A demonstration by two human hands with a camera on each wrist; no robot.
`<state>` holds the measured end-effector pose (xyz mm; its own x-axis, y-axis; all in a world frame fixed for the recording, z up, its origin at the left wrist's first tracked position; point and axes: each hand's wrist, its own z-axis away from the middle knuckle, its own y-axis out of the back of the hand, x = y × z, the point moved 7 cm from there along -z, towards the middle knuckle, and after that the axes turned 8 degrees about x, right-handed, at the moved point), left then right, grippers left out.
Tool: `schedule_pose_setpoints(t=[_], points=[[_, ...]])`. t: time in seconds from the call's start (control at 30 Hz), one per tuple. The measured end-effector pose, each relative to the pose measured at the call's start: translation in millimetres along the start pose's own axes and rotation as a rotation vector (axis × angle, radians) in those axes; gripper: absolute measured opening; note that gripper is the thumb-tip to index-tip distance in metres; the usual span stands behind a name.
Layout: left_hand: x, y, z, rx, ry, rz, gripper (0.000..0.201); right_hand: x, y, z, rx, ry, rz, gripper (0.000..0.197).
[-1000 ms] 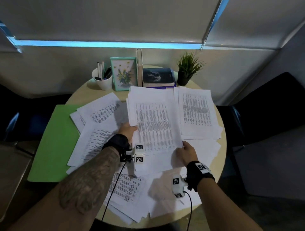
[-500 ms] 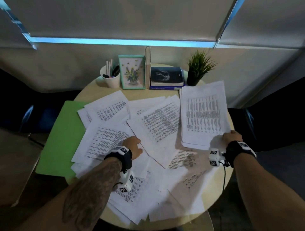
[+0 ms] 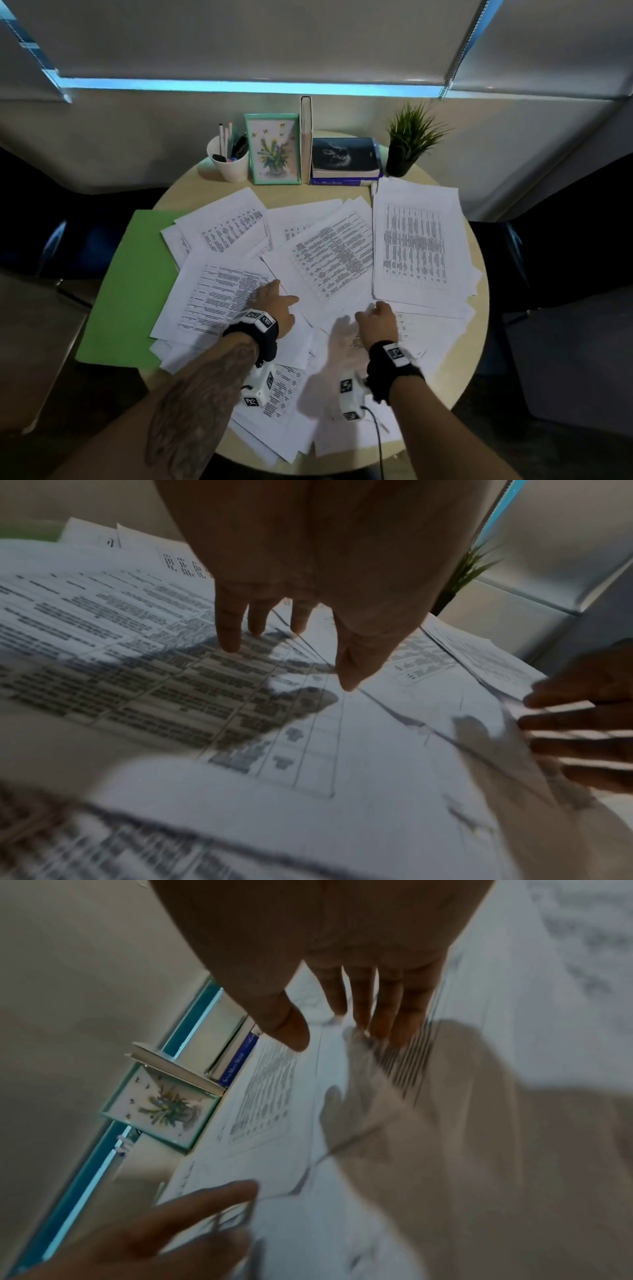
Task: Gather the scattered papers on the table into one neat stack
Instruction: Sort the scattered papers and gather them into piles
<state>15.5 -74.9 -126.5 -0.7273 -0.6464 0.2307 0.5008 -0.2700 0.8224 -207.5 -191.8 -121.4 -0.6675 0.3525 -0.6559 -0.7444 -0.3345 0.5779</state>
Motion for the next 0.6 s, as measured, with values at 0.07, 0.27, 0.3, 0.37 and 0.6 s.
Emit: schedule_pose_setpoints(t=[0.07,0.27,0.3,0.37,0.6], points=[[-5,-3,6,0.018,0.004,0.016,0.048,2,-15,14,0.026,-0.052,-0.088,0.065],[-16,-2,24,0.066,0.000,0.132,0.038,4,-23,21,0.125,-0.229,-0.218,0.051],[-18,0,25,0.078,0.000,0.149,0.036,0,-21,20,0.144,-0.222,-0.187,0.052],[-22,2,28,0.088,0.002,0.172,0.034,-7,-23,17,0.126,-0.231,-0.191,0.063],[-26,5,29,0.053,-0.005,0.154,0.038,-23,-37,14,0.008,-0.212,-0.108,0.049]])
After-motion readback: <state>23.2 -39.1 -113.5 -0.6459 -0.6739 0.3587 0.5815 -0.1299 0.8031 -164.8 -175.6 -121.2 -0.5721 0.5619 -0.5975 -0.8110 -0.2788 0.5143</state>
